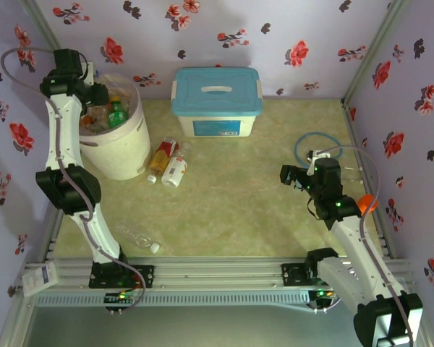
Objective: Put the plastic bottles in the bin
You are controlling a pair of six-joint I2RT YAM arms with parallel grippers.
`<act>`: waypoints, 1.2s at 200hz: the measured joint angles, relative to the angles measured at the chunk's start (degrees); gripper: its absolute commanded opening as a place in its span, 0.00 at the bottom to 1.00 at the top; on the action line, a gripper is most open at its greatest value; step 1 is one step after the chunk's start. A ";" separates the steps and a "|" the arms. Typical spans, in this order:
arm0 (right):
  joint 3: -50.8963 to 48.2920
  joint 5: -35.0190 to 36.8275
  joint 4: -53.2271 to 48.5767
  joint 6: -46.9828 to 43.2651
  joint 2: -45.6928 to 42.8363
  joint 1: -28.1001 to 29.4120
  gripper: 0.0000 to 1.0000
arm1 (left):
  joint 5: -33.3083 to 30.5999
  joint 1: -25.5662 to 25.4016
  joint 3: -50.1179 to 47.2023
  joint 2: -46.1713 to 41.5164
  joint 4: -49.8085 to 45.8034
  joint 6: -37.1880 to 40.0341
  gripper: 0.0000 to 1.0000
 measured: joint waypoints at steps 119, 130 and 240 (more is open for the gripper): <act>0.00 -0.04 1.16 0.04 2.19 0.00 0.99 | 2.51 -0.33 -1.22 -3.52 0.57 -0.44 0.94; 0.00 -0.07 1.18 0.04 2.19 0.00 0.99 | 2.27 -0.46 -1.22 -5.20 0.61 -0.44 0.93; 0.00 -0.87 1.09 0.22 0.50 0.00 0.99 | -0.98 -1.27 -7.28 -10.67 3.34 -2.91 0.76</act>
